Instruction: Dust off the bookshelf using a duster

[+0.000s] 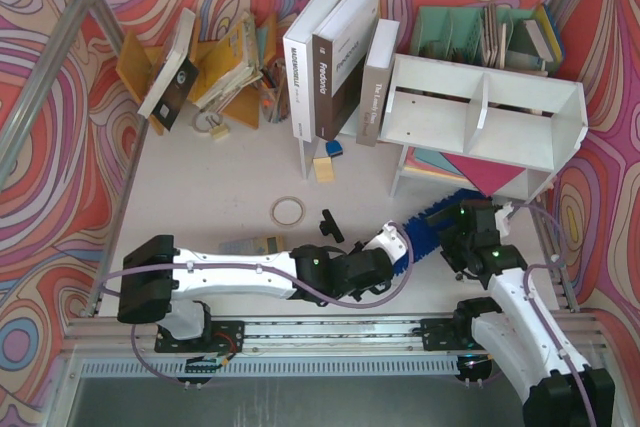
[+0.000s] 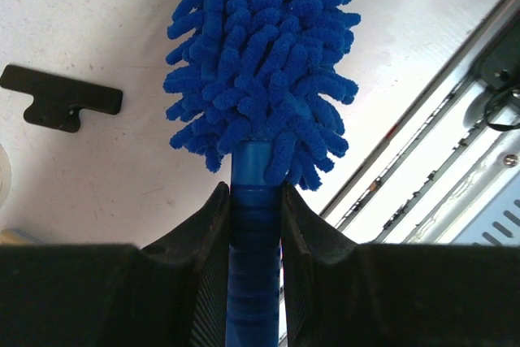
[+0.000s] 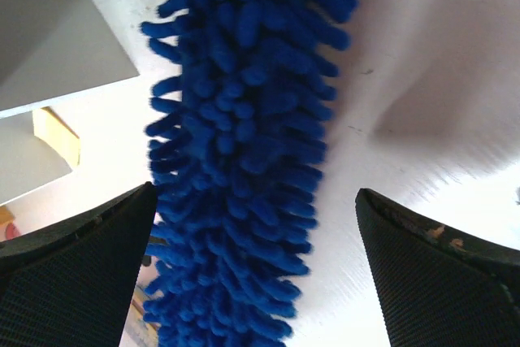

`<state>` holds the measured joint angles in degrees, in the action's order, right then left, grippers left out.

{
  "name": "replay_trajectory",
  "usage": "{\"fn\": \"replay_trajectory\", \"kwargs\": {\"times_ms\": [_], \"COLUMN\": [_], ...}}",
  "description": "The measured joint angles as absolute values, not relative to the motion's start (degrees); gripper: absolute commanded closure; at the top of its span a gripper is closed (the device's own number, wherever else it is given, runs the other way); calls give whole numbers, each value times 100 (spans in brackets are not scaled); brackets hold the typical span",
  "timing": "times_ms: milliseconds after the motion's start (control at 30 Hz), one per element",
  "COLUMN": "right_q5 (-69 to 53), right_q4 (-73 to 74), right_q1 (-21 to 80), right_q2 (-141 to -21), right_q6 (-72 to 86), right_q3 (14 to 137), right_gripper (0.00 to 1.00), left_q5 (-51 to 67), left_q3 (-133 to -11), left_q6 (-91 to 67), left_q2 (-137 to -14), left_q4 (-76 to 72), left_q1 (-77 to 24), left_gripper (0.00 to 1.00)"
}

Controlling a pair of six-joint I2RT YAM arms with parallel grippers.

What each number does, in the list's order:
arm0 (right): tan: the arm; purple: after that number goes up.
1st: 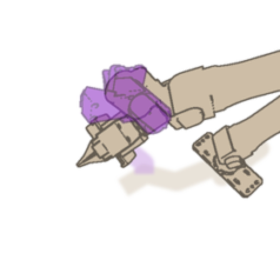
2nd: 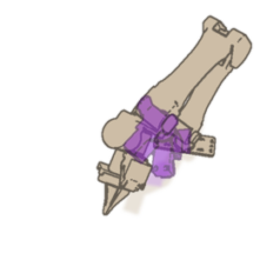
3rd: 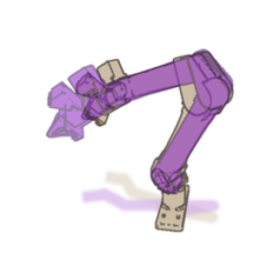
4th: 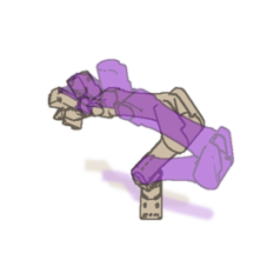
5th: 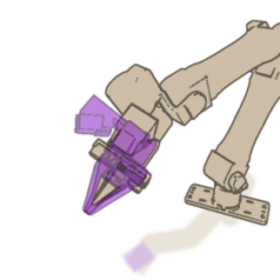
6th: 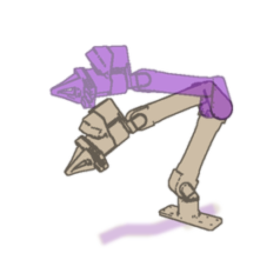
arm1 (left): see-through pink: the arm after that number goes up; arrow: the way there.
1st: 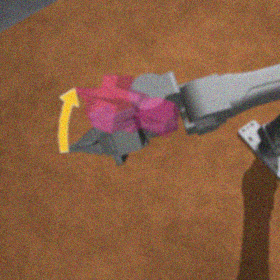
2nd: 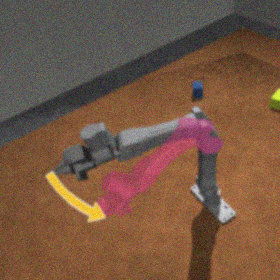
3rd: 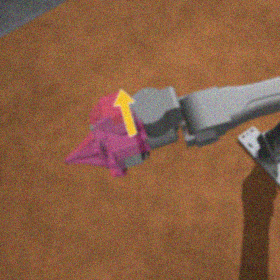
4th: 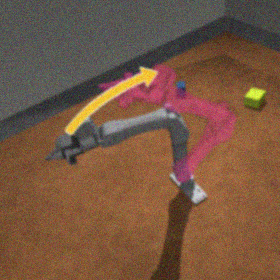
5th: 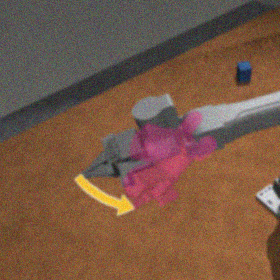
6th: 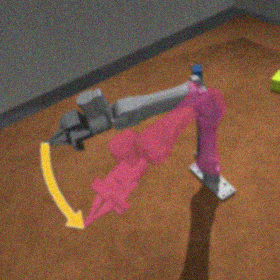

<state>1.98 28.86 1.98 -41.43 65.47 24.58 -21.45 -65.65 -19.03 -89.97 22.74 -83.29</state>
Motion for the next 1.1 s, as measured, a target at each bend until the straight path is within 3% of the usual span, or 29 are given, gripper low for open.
{"fn": "replay_trajectory", "kwargs": {"times_ms": [367, 467, 567, 733, 900, 1100], "right_q5": [-10, 69, 150, 272, 336, 331], "right_q4": [1944, 1953, 1933, 2082, 2342, 2571], "right_q1": [220, 222, 224, 224, 226, 224], "right_q2": [-4246, -4145, -4058, -3813, -3623, -3524], "right_q6": [7135, 7244, 7338, 7441, 7557, 7719], "right_q3": [1883, 1798, 1798, 1831, 1946, 1994], "right_gripper": [21, 43, 48, 80, 100, 100], "left_q5": [-2097, -2071, -2012, -1973, -1981, -1949], "left_q3": [-6670, -6670, -6670, -6667, -6663, -6654], "left_q6": [-1977, -2003, -2032, -2064, -2080, -2062], "left_q2": [-8871, -8748, -8654, -8635, -8632, -8637], "left_q4": [2244, 2204, 2150, 2143, 2213, 2287], "left_q1": [-8501, -8501, -8508, -8514, -8514, -8514], "left_gripper": [100, 100, 100, 100, 76, 47]}}
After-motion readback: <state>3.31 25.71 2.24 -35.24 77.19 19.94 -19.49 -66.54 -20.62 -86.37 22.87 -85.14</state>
